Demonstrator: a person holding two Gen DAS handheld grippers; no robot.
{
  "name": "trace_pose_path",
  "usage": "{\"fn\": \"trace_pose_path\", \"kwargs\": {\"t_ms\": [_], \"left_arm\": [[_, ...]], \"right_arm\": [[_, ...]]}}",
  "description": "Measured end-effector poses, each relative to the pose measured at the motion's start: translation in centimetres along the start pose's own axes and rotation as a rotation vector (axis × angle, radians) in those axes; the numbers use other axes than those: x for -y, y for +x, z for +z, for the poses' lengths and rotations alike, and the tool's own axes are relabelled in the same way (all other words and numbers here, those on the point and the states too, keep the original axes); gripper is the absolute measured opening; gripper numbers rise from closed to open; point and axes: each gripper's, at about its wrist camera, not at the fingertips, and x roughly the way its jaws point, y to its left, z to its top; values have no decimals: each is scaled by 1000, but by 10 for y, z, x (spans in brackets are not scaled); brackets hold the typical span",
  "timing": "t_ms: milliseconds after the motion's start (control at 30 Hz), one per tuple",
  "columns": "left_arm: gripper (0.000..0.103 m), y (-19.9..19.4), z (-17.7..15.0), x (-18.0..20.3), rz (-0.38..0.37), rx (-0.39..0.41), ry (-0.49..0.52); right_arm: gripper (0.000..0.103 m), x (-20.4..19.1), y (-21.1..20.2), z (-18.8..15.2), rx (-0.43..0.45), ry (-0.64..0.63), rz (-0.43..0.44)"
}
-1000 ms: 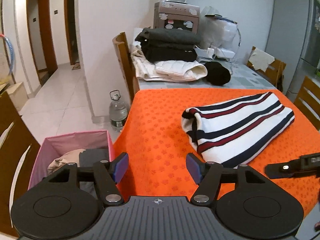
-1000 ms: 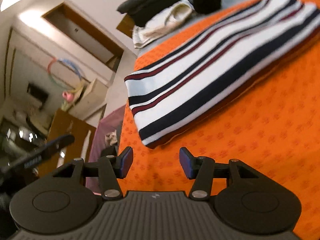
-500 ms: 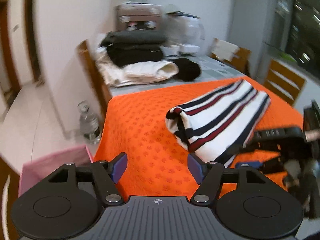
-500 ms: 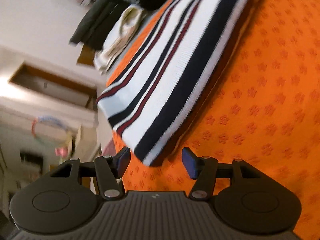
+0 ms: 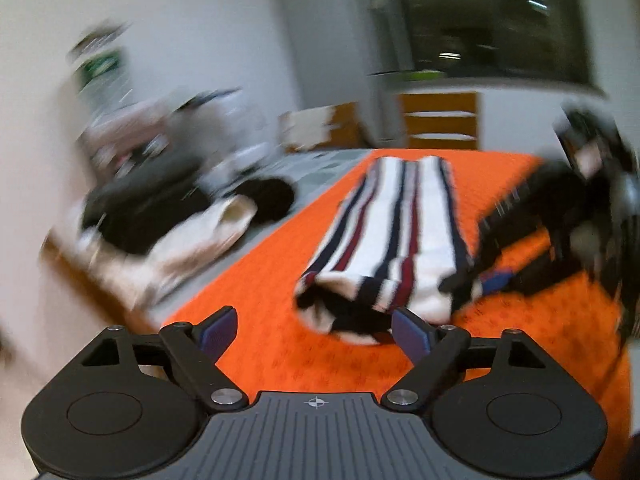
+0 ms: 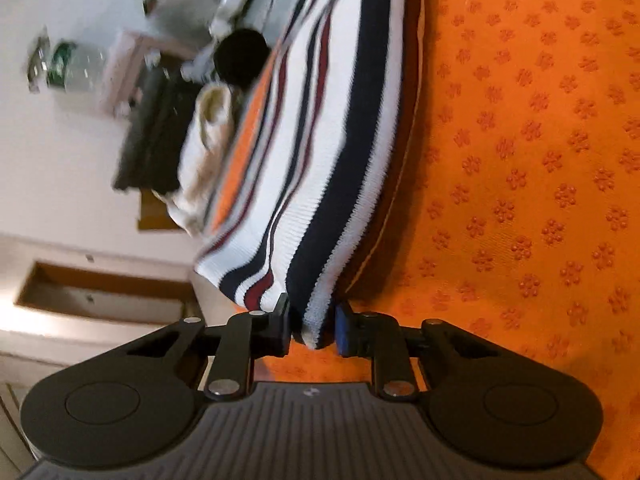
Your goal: Fold clothes
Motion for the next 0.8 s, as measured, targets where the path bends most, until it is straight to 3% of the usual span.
{"fn": "trace_pose_path", "kwargs": {"t_ms": [167, 333, 600, 700, 733, 800], "left_arm": [[86, 31, 3, 24, -90, 106, 229], [86, 61, 4, 46, -154, 173, 359], [83, 110, -22, 53, -85, 154, 520], [56, 118, -36, 52, -39, 161, 594], [36, 117, -39, 52, -39, 183, 628], [29, 110, -43, 53, -34, 230, 693]], "right_arm": [[23, -21, -18, 8, 42, 31, 30], [22, -30, -32, 15, 62, 50, 33], [20, -22, -51, 15, 87, 118, 57], [19, -20, -60, 15, 101, 137, 70], [18, -19, -63, 15, 106, 143, 74], [16, -18, -69, 15, 116, 156, 83]]}}
